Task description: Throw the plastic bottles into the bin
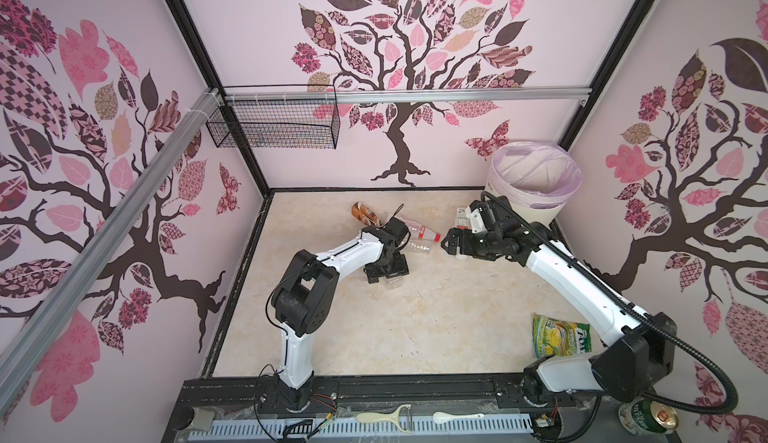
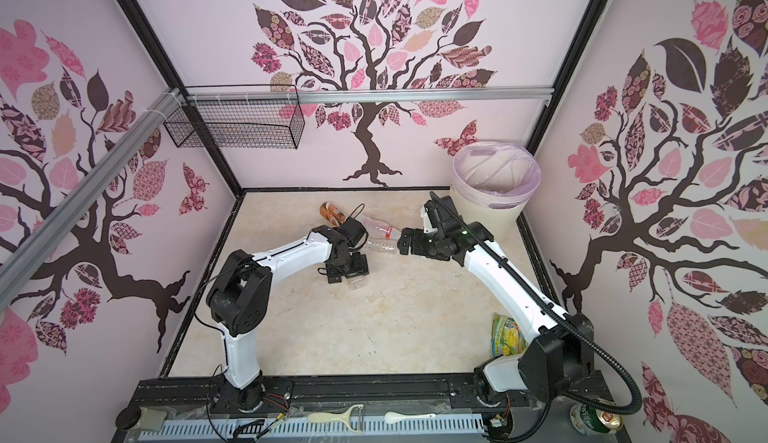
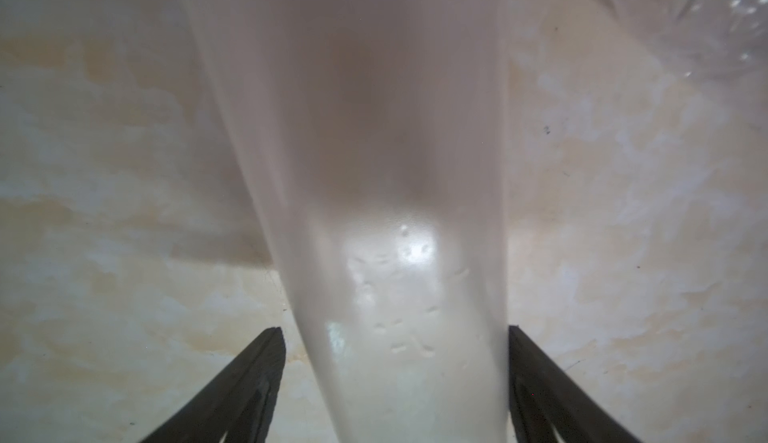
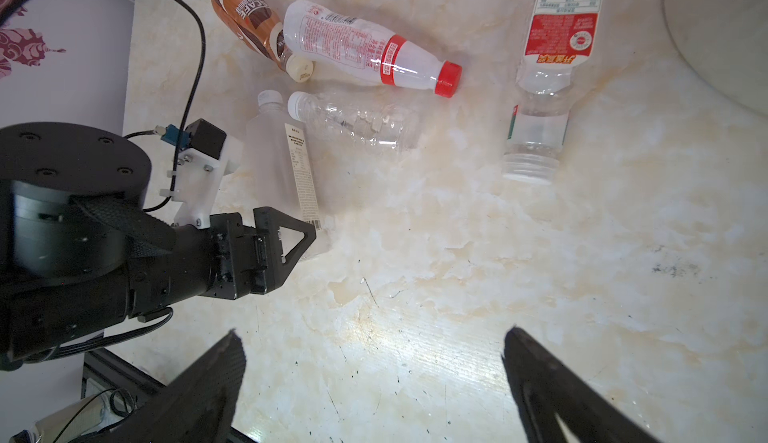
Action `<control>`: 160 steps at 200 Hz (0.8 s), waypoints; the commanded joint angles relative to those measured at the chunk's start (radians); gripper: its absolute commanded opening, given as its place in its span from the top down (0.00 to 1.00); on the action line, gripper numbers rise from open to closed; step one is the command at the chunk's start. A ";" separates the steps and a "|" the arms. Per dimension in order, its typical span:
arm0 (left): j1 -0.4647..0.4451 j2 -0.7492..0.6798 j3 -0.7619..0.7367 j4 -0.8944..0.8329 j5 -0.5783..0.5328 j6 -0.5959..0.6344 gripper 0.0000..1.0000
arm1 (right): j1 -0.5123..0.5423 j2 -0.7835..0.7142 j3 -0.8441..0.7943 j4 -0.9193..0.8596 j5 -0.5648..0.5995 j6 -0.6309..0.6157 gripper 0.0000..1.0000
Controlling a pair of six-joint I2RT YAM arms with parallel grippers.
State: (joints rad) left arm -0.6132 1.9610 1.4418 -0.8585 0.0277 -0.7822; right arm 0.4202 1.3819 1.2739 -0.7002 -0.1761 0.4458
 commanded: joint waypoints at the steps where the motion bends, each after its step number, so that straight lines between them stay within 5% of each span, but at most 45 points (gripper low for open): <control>1: 0.001 0.008 0.030 -0.007 -0.015 0.033 0.24 | -0.002 -0.024 -0.009 -0.008 0.006 0.003 0.00; 62: 0.000 -0.102 -0.085 0.037 0.011 0.142 0.51 | -0.006 0.024 0.015 0.016 -0.032 0.045 0.00; 120: 0.008 -0.196 -0.192 0.053 0.011 0.198 0.55 | -0.013 0.067 0.022 0.055 -0.088 0.099 0.01; 160: 0.012 -0.332 -0.260 0.157 0.122 0.230 0.56 | -0.021 0.083 0.041 0.077 -0.132 0.133 0.01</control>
State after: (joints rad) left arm -0.6064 1.7290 1.2247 -0.7979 0.0738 -0.5926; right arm 0.4091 1.4357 1.2686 -0.6373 -0.2653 0.5430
